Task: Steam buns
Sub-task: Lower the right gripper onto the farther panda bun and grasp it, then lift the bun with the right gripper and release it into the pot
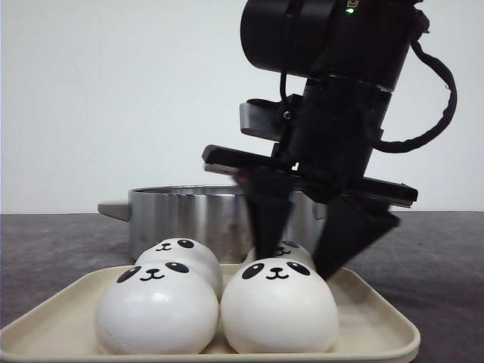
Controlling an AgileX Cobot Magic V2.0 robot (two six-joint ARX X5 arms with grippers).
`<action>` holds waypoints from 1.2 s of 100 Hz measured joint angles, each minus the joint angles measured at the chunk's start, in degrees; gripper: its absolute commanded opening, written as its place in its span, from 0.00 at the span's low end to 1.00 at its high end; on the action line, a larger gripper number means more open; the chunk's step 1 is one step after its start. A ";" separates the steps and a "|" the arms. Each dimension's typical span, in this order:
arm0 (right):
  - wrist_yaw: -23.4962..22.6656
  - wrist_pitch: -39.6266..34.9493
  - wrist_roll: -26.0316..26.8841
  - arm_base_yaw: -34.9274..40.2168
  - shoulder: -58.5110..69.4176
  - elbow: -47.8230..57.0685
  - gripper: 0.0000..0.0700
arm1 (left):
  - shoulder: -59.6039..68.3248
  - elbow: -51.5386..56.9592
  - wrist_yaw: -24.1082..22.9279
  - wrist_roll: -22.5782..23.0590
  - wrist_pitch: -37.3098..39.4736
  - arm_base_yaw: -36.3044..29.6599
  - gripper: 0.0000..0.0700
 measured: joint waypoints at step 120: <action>4.22 4.81 -14.19 -10.78 7.30 25.53 0.01 | 1.20 0.00 -2.45 0.00 0.50 0.00 0.90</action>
